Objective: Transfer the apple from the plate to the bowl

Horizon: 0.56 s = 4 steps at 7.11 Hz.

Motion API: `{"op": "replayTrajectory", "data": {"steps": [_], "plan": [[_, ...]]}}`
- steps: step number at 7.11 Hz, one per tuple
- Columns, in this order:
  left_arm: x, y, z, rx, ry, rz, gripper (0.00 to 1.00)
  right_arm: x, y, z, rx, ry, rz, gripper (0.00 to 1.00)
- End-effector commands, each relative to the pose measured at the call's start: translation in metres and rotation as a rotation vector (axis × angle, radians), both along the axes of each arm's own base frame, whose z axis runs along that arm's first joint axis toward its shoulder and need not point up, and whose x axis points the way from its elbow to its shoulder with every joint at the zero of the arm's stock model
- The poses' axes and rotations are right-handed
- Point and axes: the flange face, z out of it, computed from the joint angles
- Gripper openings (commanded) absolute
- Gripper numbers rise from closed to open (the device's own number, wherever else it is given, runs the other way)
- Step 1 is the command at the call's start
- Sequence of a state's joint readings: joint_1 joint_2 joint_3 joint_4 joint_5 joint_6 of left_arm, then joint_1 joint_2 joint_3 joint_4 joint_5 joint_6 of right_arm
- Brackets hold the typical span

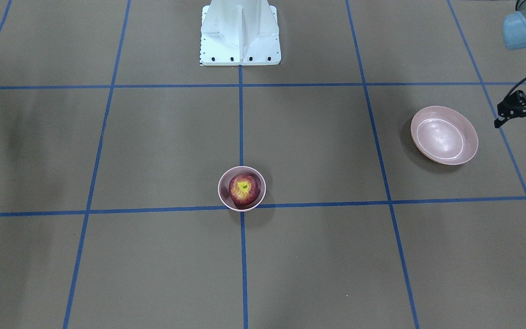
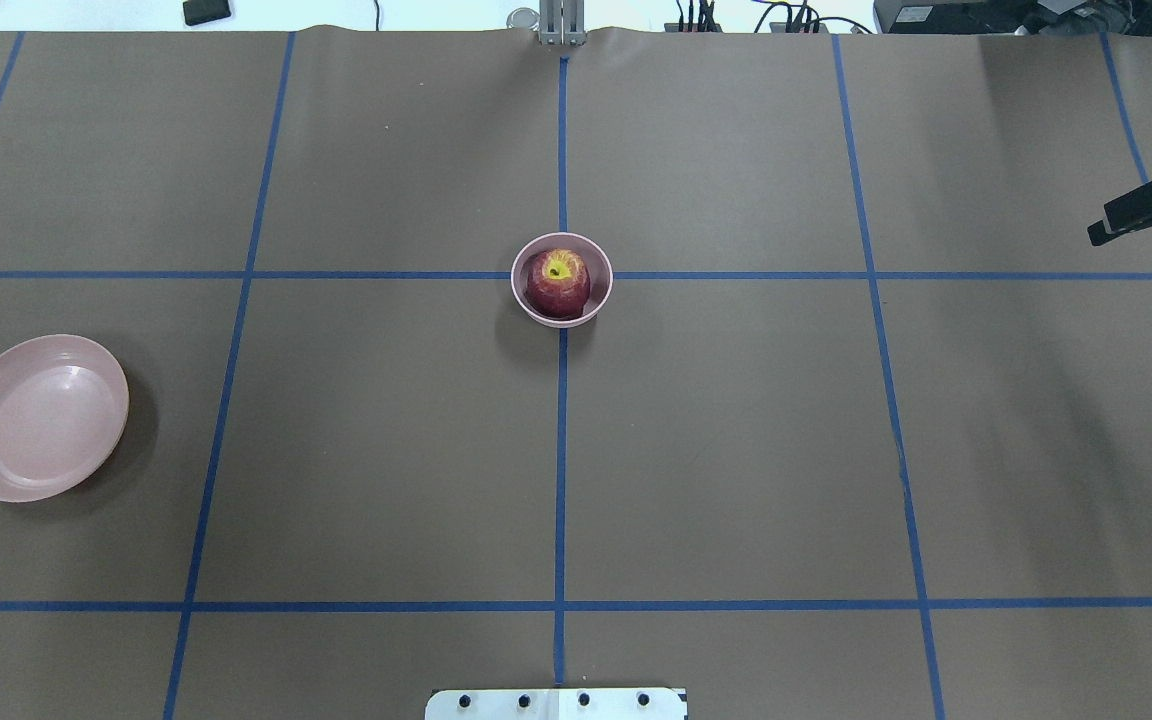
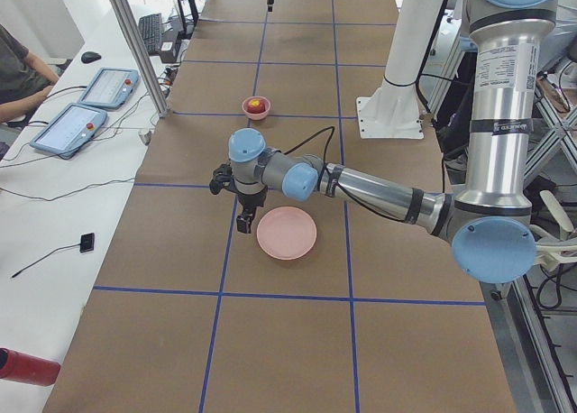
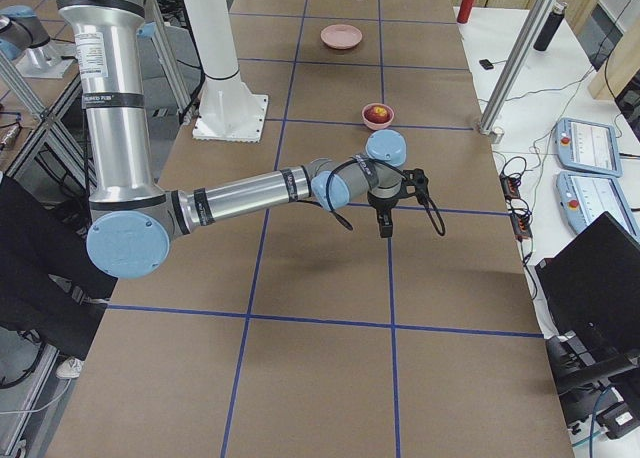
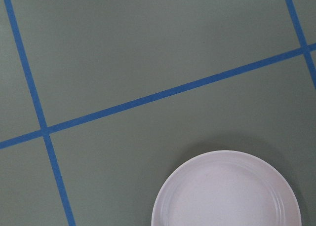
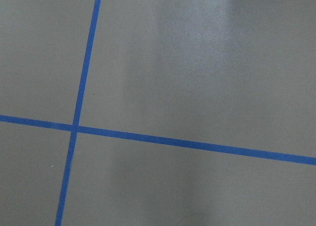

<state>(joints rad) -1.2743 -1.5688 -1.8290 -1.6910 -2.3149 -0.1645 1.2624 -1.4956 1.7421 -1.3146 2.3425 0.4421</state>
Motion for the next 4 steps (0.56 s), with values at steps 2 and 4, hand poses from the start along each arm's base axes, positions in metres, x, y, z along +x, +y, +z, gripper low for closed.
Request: {"op": "replayTrajectory", "data": {"steps": [2,4], "plan": [[0.0015,-0.0024,-0.0057,-0.004,0.007,-0.011,0.98,-0.0088,-0.0002,0.0087,-0.004,0.022,-0.013,1.0],[0.0016,-0.0033,0.0006,-0.005,0.0,-0.003,0.98,-0.0092,0.0006,0.0074,0.001,0.024,-0.014,1.0]]}}
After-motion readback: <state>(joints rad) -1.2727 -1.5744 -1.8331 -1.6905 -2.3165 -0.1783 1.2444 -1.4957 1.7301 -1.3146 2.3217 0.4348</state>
